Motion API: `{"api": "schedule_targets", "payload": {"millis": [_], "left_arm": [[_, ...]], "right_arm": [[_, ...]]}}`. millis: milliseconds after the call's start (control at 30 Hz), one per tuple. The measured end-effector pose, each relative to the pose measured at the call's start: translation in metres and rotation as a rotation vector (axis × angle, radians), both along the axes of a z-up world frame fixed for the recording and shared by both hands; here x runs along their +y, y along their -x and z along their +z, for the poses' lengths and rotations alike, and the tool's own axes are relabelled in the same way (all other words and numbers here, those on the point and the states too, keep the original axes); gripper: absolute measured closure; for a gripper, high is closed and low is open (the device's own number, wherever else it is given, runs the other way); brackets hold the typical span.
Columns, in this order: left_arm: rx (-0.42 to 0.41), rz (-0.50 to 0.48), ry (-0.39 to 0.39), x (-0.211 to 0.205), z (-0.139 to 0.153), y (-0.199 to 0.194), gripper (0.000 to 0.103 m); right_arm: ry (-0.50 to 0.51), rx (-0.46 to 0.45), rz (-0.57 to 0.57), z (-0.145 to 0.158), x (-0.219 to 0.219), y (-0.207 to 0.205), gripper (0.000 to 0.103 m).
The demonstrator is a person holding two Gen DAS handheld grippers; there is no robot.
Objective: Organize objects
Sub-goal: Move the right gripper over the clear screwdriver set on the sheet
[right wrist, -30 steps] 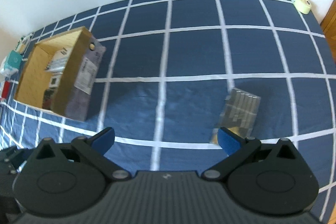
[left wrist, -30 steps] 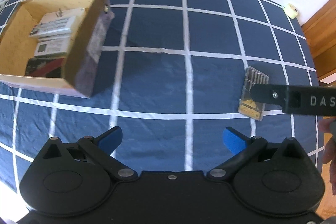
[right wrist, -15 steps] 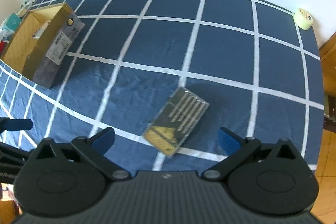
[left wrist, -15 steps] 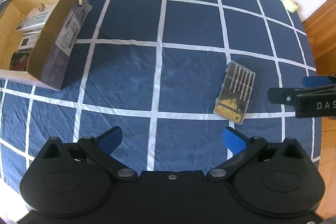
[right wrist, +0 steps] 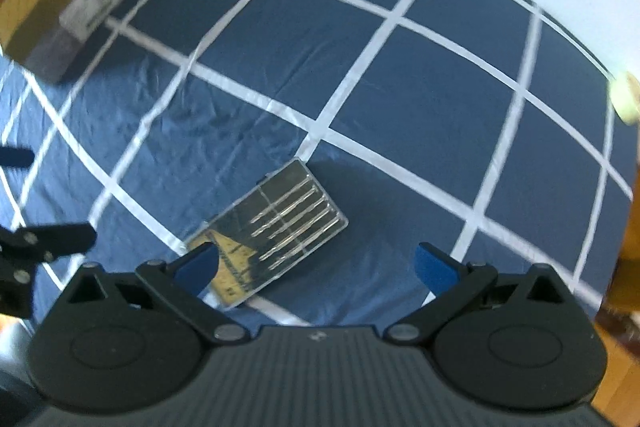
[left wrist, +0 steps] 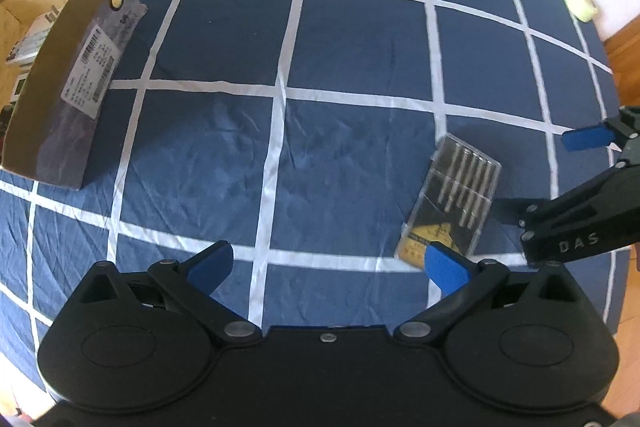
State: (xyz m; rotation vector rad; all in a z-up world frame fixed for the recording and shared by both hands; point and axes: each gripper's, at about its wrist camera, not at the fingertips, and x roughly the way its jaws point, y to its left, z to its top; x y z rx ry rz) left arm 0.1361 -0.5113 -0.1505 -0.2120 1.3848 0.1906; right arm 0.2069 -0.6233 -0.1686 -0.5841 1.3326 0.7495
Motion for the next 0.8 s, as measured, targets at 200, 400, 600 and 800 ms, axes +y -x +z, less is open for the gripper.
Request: {"api": "schedule_targets", "payload": {"millis": [200, 400, 600, 800], "left_arm": [[0.047, 0.049, -0.024, 0.007, -0.019, -0.017, 0.000], [0.080, 0.084, -0.024, 0.013, -0.031, -0.025, 0.000], [0.088, 0.082, -0.026, 0.015, -0.035, -0.028, 0.000], [0.078, 0.083, -0.009, 0.019, -0.034, -0.023, 0.000]], "right_arm": [[0.054, 0.023, 0.150, -0.030, 0.018, -0.013, 0.000], [0.082, 0.075, 0.272, -0.054, 0.033, -0.015, 0.000], [0.077, 0.115, 0.331, -0.061, 0.040, -0.015, 0.008], [0.046, 0.182, 0.319, -0.057, 0.040, -0.016, 0.028]]}}
